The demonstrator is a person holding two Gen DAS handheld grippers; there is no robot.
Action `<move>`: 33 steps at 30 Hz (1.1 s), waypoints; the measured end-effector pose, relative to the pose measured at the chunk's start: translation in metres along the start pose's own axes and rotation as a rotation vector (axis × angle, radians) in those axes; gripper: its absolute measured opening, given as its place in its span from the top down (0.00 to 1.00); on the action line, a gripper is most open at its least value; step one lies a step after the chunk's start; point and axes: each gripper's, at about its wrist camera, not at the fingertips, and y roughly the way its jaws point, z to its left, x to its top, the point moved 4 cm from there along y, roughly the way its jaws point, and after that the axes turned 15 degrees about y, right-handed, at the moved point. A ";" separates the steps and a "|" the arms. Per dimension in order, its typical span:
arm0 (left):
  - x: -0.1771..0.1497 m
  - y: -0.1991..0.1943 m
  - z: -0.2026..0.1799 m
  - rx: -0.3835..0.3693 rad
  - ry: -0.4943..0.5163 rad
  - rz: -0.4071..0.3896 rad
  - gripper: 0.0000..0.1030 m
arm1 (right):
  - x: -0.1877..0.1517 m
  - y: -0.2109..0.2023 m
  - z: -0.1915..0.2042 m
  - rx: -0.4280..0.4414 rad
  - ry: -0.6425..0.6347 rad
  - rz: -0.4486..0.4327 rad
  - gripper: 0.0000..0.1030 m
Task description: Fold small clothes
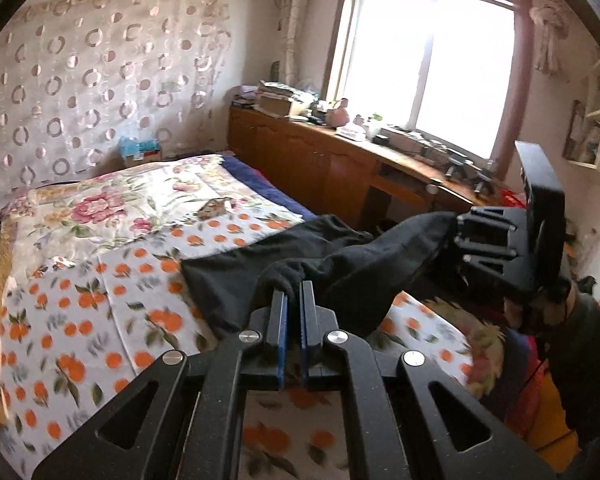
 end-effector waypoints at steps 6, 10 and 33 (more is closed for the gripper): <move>0.010 0.047 0.048 0.030 -0.041 0.071 0.95 | 0.027 0.064 -0.003 0.029 -0.018 0.054 0.89; 0.006 0.080 0.069 0.029 -0.062 0.129 0.95 | 0.034 0.105 -0.009 0.054 -0.012 0.120 0.89; -0.014 0.110 0.099 0.077 -0.068 0.201 0.45 | 0.115 0.141 -0.073 0.065 0.112 0.112 0.56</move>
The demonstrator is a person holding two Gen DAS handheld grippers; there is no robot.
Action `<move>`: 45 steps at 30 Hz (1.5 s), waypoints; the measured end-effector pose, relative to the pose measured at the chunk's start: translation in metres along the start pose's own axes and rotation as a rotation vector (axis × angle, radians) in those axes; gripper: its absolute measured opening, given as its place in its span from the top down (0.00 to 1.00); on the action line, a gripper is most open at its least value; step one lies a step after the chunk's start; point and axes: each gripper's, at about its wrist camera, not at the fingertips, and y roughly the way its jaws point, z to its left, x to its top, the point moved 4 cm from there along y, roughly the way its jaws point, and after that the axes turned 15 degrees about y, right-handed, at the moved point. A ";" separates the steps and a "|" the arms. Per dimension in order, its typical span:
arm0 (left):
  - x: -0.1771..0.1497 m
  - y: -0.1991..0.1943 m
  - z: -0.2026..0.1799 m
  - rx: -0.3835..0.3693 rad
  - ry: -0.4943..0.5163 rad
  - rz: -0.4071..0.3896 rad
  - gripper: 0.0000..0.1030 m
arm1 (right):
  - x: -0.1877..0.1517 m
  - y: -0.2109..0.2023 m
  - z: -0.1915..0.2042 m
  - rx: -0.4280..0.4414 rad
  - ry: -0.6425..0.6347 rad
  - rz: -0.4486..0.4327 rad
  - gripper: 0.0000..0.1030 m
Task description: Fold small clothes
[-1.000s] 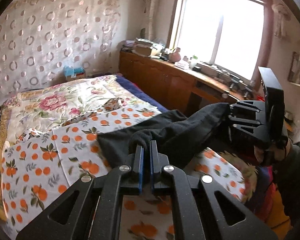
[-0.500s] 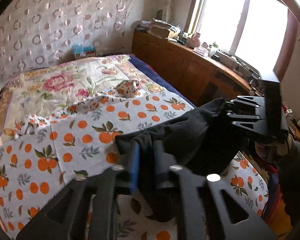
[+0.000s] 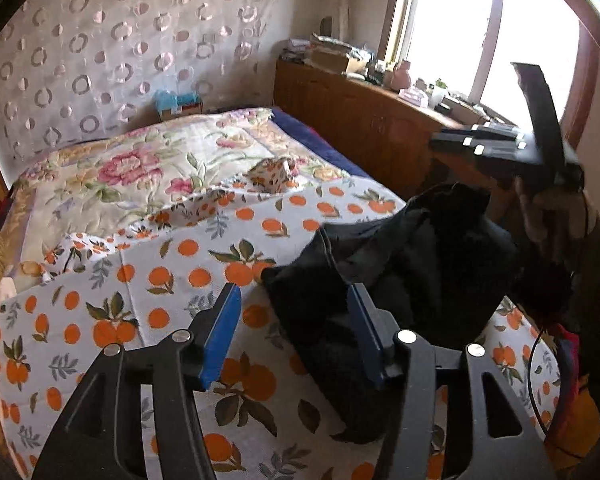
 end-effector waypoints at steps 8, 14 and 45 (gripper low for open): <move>0.004 0.034 -0.010 -0.031 0.058 0.066 0.45 | -0.041 -0.026 -0.008 0.058 0.062 0.048 0.56; 0.010 0.057 0.008 0.017 0.039 0.073 0.45 | -0.068 -0.031 -0.027 0.082 0.105 0.124 0.56; -0.010 0.069 0.003 -0.059 -0.013 0.132 0.45 | -0.080 -0.015 -0.055 0.050 0.287 0.166 0.22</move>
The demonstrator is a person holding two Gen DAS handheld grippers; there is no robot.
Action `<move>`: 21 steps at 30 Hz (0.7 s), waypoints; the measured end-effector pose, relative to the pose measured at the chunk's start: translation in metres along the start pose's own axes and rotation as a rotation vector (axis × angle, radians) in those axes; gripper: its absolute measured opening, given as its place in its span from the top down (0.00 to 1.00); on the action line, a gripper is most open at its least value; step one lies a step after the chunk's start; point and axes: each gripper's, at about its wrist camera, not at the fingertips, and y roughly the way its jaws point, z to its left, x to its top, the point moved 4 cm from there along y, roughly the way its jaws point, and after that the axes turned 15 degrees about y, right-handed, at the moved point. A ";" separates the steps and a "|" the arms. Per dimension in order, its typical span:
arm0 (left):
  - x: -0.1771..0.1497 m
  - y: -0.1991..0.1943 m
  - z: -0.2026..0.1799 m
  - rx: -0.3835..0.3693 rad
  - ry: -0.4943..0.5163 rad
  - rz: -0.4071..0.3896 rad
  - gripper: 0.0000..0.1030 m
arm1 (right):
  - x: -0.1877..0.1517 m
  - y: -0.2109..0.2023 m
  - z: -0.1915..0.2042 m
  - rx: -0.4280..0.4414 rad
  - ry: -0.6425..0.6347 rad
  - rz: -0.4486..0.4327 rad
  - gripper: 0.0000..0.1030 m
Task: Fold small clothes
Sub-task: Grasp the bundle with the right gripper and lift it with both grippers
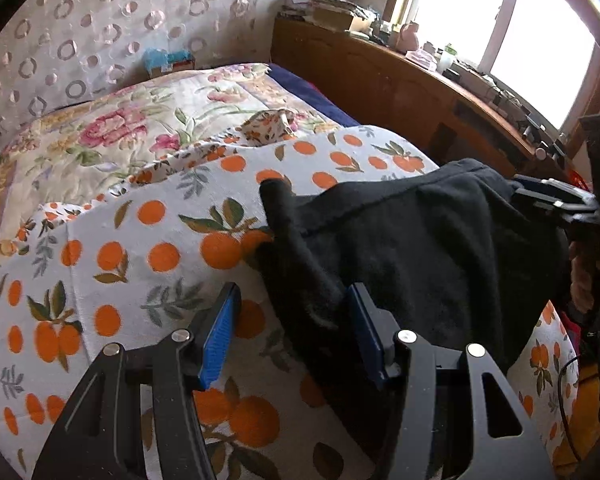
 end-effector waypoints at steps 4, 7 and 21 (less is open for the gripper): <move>0.003 0.001 0.000 -0.011 -0.006 0.005 0.45 | 0.006 0.017 -0.011 0.036 0.067 0.046 0.22; 0.004 0.002 0.002 -0.042 -0.044 -0.005 0.45 | 0.011 0.023 -0.012 0.081 0.093 0.066 0.22; 0.013 -0.003 -0.003 -0.075 -0.079 -0.038 0.87 | -0.003 0.018 0.007 0.093 -0.015 0.075 0.62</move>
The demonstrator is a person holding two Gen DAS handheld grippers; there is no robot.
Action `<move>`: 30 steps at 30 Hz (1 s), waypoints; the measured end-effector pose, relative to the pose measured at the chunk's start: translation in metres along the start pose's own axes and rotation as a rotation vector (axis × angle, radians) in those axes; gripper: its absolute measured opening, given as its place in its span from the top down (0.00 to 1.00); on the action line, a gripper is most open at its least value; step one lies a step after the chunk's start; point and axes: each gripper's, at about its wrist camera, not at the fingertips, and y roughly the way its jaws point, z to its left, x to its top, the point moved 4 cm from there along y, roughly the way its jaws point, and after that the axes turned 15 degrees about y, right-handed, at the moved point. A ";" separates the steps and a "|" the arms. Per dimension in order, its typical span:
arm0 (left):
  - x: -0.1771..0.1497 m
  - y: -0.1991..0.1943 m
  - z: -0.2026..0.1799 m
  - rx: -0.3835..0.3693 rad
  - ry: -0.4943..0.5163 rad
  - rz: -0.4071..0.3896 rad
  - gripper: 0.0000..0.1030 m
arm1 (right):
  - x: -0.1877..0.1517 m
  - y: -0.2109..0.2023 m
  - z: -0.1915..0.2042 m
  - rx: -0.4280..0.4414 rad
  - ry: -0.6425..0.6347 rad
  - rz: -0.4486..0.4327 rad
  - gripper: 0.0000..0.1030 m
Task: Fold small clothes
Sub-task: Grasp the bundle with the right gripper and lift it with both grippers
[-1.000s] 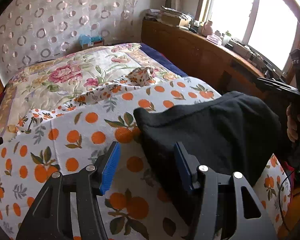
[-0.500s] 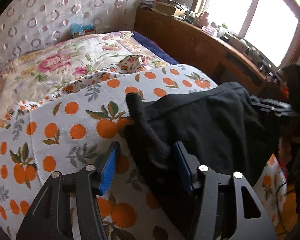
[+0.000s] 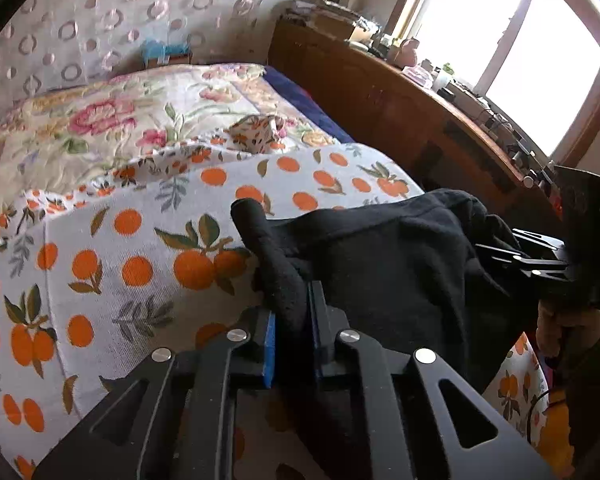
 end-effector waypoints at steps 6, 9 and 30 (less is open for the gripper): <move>0.013 -0.044 -0.015 0.017 0.002 -0.129 0.87 | -0.003 -0.017 0.001 0.027 -0.047 -0.056 0.80; 0.019 -0.072 -0.027 0.033 0.028 -0.200 0.88 | -0.002 -0.034 0.009 0.031 -0.068 -0.113 0.81; -0.035 -0.248 0.070 0.371 -0.021 -0.369 0.88 | 0.023 -0.012 0.180 0.219 -0.406 -0.220 0.82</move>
